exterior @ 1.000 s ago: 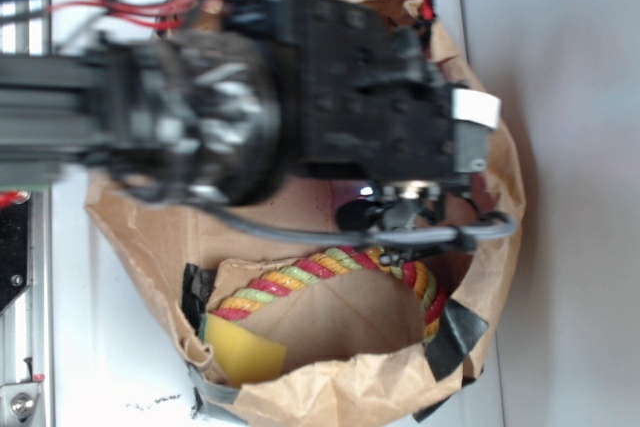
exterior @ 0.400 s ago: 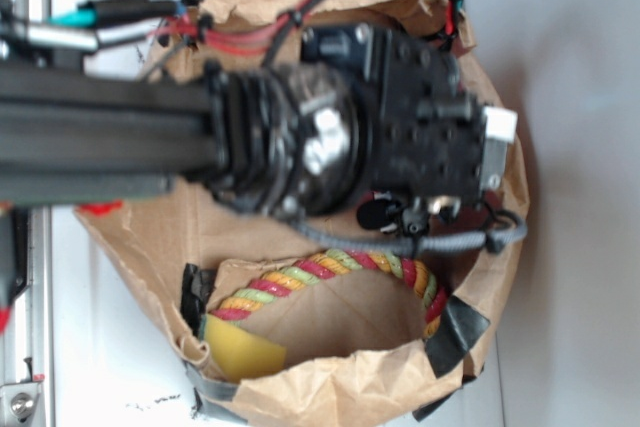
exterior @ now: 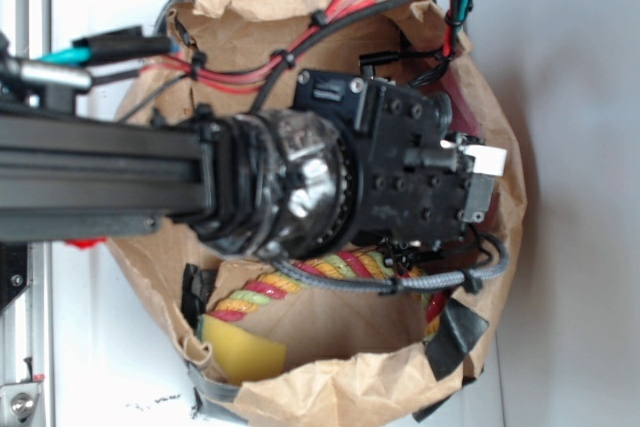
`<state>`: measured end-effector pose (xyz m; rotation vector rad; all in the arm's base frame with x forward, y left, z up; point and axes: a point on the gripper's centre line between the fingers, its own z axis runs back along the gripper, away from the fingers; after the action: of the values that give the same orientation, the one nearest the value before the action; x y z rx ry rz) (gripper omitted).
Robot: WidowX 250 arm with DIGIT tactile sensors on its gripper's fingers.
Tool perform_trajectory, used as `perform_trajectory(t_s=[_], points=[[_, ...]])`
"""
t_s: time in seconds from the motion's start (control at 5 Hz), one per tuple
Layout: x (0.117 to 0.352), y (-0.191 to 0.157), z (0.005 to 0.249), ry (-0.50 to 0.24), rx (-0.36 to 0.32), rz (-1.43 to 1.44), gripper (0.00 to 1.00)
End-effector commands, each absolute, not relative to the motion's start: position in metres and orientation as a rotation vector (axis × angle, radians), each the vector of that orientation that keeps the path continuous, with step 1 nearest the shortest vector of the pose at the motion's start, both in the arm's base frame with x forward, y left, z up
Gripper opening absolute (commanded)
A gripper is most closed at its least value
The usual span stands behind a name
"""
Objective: Grab the red paper.
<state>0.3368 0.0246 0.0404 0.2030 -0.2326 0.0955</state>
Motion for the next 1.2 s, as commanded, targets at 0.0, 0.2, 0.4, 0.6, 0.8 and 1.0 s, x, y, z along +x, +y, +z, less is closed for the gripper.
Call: perform_trajectory(t_s=[0.0,0.2,0.4,0.6,0.8,1.0], points=[[0.342,0.014,0.053,-0.240,0.197,0.078,0.00],[0.341,0.012,0.054,-0.248,0.196,0.087,0.00],[0.341,0.012,0.053,-0.253,0.188,0.093,0.00],[0.340,0.014,0.059,-0.271,0.174,0.107,0.00],[0.332,0.027,0.079,-0.293,0.138,0.118,0.00],[0.321,0.044,0.115,-0.306,0.094,0.124,0.00]])
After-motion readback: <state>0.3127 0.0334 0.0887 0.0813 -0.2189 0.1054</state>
